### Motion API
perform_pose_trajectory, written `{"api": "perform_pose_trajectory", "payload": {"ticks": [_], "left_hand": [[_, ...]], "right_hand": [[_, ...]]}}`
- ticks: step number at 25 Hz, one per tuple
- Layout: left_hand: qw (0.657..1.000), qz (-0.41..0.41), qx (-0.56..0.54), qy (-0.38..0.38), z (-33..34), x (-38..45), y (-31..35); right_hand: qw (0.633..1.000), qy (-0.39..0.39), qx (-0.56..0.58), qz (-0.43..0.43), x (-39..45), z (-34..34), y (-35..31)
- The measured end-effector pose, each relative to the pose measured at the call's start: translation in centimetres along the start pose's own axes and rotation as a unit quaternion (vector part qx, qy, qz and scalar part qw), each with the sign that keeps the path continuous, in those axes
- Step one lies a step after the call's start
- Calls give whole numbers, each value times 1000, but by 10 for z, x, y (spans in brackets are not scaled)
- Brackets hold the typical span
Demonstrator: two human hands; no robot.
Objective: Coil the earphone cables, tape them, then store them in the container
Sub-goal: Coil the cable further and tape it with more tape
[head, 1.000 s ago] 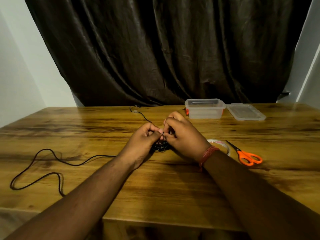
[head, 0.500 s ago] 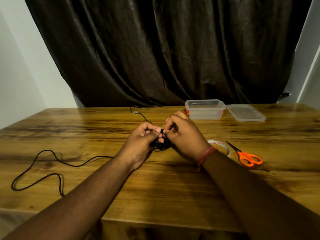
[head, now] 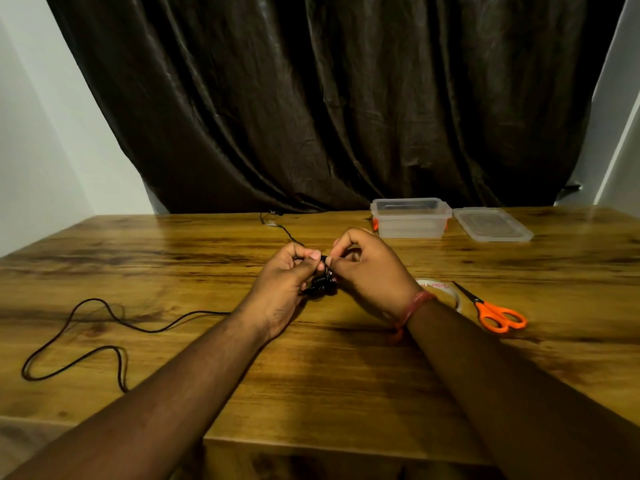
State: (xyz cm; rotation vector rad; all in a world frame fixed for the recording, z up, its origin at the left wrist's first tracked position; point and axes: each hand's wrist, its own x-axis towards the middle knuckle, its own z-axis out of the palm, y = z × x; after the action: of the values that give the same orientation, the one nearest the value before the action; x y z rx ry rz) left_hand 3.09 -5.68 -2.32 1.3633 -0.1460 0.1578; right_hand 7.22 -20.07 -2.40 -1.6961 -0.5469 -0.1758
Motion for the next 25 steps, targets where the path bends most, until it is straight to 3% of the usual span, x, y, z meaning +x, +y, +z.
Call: {"api": "perform_pose_trajectory", "payload": {"ticks": [4,7,9,11,14,19,25], "left_hand": [[1000,-7,23,15,-3,4,-5],[998,-12,51,41,-6,7,-7],[996,-3,68,50,-6,8,-9],[996,6,78,49,-6,8,-10],[995,11,96,29,-7,8,-12],[991,24,128,14,-11,10,-14],[987,53,153,-20,-10,6,-15]], "right_hand": [[987,-7,134,89,1,-1,-4],[981,53,162,94,3,-5,-5],[988,87,106,76,3,-9,-5],[994,97,-36,21,1,-12,-7],[974,92,-190,-77,-3,-9,-12],[961,82,-248,-90,-1,-14,-11],[959,3,-279,-47,1,-16,-9]]}}
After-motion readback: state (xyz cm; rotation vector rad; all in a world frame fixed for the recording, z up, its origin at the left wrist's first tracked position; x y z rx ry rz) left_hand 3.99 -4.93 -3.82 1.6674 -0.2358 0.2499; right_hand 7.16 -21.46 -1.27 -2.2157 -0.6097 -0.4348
